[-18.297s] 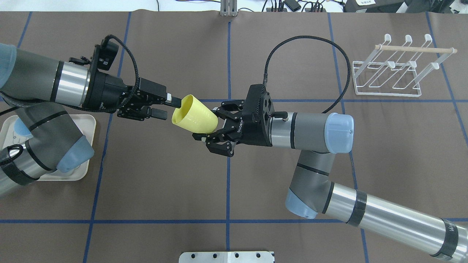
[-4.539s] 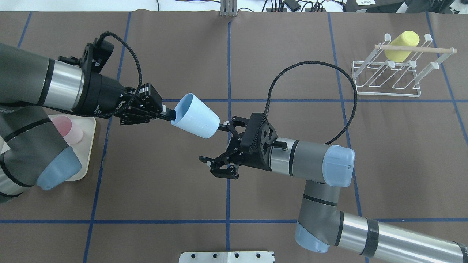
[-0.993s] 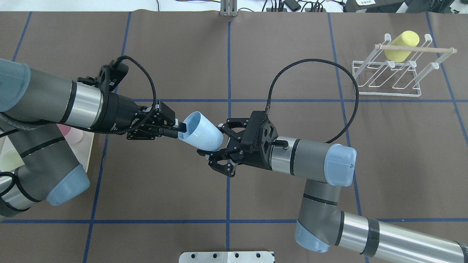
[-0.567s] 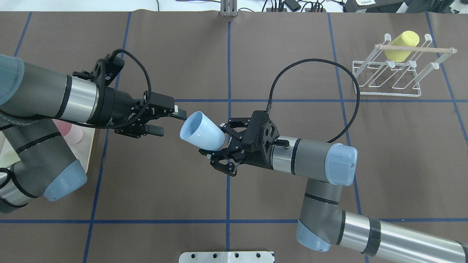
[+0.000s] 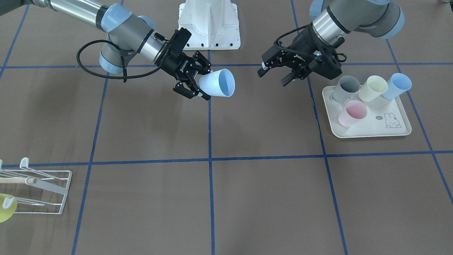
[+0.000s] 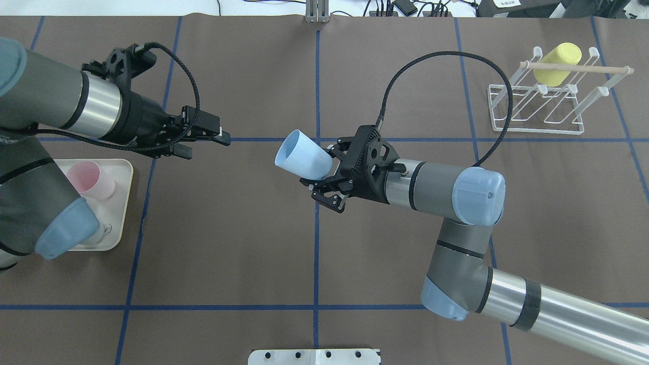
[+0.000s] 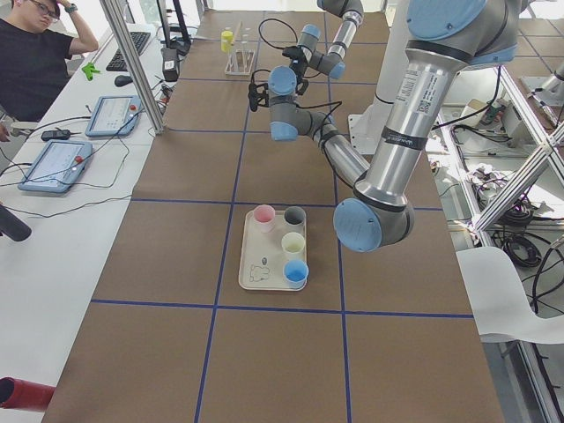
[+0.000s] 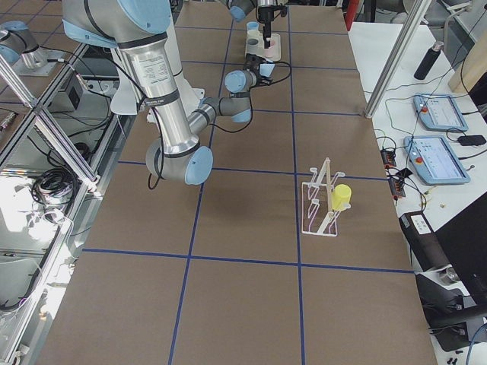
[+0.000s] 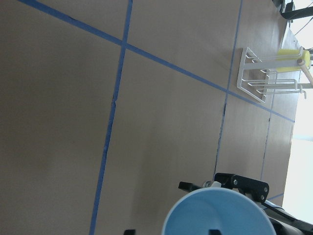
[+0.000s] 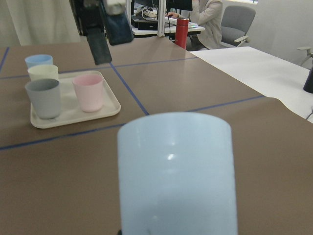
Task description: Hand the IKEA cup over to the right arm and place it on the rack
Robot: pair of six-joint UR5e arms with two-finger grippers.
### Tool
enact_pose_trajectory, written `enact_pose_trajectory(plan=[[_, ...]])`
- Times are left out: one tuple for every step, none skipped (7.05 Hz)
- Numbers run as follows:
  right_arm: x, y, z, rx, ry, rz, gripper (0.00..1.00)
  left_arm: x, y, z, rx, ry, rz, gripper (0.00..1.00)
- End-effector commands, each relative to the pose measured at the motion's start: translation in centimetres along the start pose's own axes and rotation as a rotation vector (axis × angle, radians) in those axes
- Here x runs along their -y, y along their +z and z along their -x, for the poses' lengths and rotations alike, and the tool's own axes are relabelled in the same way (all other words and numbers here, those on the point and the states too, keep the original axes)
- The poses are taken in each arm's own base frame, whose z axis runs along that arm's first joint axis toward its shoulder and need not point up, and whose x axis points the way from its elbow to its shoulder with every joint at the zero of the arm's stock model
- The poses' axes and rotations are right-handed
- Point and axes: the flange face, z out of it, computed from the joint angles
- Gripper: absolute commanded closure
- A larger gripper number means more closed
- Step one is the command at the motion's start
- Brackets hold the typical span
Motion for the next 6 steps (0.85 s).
enact_pose_trajectory(plan=[[0.9,-0.5,-4.7,-0.099,-0.142,0.133,0.64,2.3,-4.8,2.4,0.257,0.191,-0.027,0.00],[3.3,-2.5,-7.2,-0.155,-0.207,0.211,0.67,3.0,-7.7,4.8,0.325,0.266,-0.028,0.00],[6.1,-4.8,-8.5,-0.188,-0.316,0.317,0.67,4.2,-11.1,8.8,0.378,0.334,-0.052,0.00],[7.9,-7.3,-10.9,-0.228,-0.418,0.426,0.71,5.6,-14.4,13.3,0.443,0.425,-0.058,0.00],[9.2,-10.2,-14.2,-0.271,-0.523,0.492,0.74,6.4,-17.4,17.1,0.490,0.484,-0.057,0.00],[9.8,-12.8,-18.1,-0.306,-0.657,0.557,0.70,6.8,-18.6,19.0,0.507,0.498,-0.054,0.00]])
